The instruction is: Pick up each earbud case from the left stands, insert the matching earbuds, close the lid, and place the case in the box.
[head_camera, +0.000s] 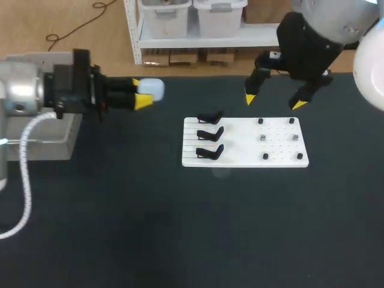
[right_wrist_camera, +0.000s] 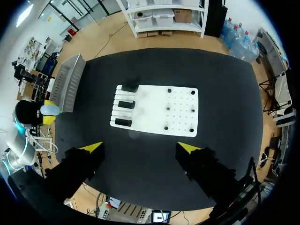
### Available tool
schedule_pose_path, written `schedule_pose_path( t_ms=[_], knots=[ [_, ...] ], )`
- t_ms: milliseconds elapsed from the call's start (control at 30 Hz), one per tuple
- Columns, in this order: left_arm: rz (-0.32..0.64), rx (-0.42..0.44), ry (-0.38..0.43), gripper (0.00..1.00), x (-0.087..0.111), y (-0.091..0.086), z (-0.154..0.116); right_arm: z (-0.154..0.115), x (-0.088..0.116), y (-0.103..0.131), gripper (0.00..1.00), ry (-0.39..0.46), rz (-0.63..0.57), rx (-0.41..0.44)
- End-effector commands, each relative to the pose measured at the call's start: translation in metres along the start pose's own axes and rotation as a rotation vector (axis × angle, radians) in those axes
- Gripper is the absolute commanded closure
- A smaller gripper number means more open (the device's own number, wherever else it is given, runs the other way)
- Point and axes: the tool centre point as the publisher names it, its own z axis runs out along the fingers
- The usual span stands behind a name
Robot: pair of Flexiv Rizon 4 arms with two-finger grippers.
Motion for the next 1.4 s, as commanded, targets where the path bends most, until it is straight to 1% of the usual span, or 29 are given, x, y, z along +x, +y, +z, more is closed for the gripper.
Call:
schedule_pose_path(
  t_ms=[33, 100, 167, 267, 333, 400, 433, 467, 500, 533, 567, 633, 667, 733, 800, 833, 867, 933, 1000, 1067, 1100, 1133, 1167, 1200, 1233, 1400],
  knots=[
    [0.016, -0.210, 0.062, 1.00, -0.018, -0.001, -0.045, 0.000, 0.004, -0.001, 0.00, -0.074, 0.002, 0.001],
    [0.026, -0.262, 0.087, 1.00, -0.020, 0.008, -0.060, 0.000, 0.004, -0.001, 0.00, -0.074, 0.002, 0.001],
    [0.036, -0.358, 0.117, 1.00, -0.020, 0.018, -0.077, 0.000, 0.004, -0.001, 0.00, -0.074, 0.002, 0.001],
    [0.015, -0.480, 0.139, 1.00, -0.014, 0.037, -0.105, 0.000, 0.004, -0.001, 0.00, -0.074, 0.002, 0.001],
    [0.013, -0.561, 0.180, 1.00, -0.005, 0.049, -0.123, 0.000, 0.004, -0.001, 0.00, -0.074, 0.002, 0.001],
    [-0.022, -0.634, 0.184, 1.00, 0.007, 0.062, -0.140, 0.000, 0.004, -0.001, 0.00, -0.074, 0.002, 0.001],
    [-0.017, -0.663, 0.212, 1.00, 0.012, 0.067, -0.147, 0.000, 0.004, -0.001, 0.00, -0.074, 0.002, 0.001],
    [-0.036, -0.698, 0.212, 1.00, 0.019, 0.073, -0.154, 0.000, 0.004, -0.001, 0.00, -0.074, 0.002, 0.001],
    [-0.067, -0.724, 0.189, 1.00, 0.025, 0.079, -0.162, 0.000, 0.004, -0.001, 0.00, -0.074, 0.002, 0.001],
    [-0.069, -0.748, 0.203, 1.00, 0.030, 0.085, -0.168, 0.000, 0.004, -0.001, 0.00, -0.074, 0.002, 0.001],
    [-0.068, -0.771, 0.221, 1.00, 0.034, 0.089, -0.173, 0.000, 0.004, -0.001, 0.00, -0.074, 0.002, 0.001],
    [-0.109, -0.808, 0.213, 1.00, 0.045, 0.100, -0.184, 0.000, 0.004, -0.001, 0.00, -0.074, 0.002, 0.001],
    [-0.110, -0.824, 0.234, 1.00, 0.050, 0.104, -0.188, 0.000, 0.004, -0.001, 0.00, -0.074, 0.002, 0.001],
    [-0.139, -0.853, 0.238, 1.00, 0.061, 0.114, -0.198, 0.000, 0.004, -0.001, 0.00, -0.074, 0.002, 0.001],
    [-0.154, -0.884, 0.258, 1.00, 0.071, 0.124, -0.207, 0.000, 0.004, -0.001, 0.00, -0.074, 0.002, 0.001],
    [-0.182, -0.892, 0.243, 1.00, 0.076, 0.128, -0.211, 0.000, 0.004, -0.001, 0.00, -0.074, 0.002, 0.001],
    [-0.194, -0.900, 0.248, 1.00, 0.081, 0.133, -0.214, 0.000, 0.004, -0.001, 0.00, -0.074, 0.002, 0.001],
    [-0.202, -0.921, 0.288, 1.00, 0.093, 0.142, -0.222, 0.000, 0.004, -0.001, 0.00, -0.074, 0.002, 0.001],
    [-0.228, -0.939, 0.282, 1.00, 0.104, 0.150, -0.227, 0.000, 0.004, -0.001, 0.00, -0.074, 0.002, 0.001],
    [-0.245, -0.947, 0.294, 1.00, 0.115, 0.157, -0.230, 0.000, 0.004, -0.001, 0.00, -0.074, 0.002, 0.001],
    [-0.258, -0.946, 0.286, 0.65, 0.116, 0.157, -0.228, 0.000, 0.004, -0.001, 0.00, -0.074, 0.002, 0.001],
    [-0.258, -0.941, 0.290, 0.51, 0.120, 0.160, -0.228, 0.000, 0.004, -0.001, 0.00, -0.074, 0.002, 0.001],
    [-0.262, -0.943, 0.295, 0.41, 0.124, 0.162, -0.228, 0.000, 0.004, -0.001, 0.00, -0.074, 0.002, 0.001],
    [-0.270, -0.946, 0.292, 0.09, 0.126, 0.164, -0.229, 0.000, 0.004, -0.001, 0.00, -0.074, 0.002, 0.001],
    [-0.273, -0.948, 0.290, 0.00, 0.126, 0.164, -0.229, 0.000, 0.004, -0.001, 0.00, -0.074, 0.002, 0.001],
    [-0.266, -0.939, 0.289, 0.00, 0.127, 0.166, -0.230, 0.000, 0.004, -0.001, 0.00, -0.074, 0.002, 0.001]
  ],
)
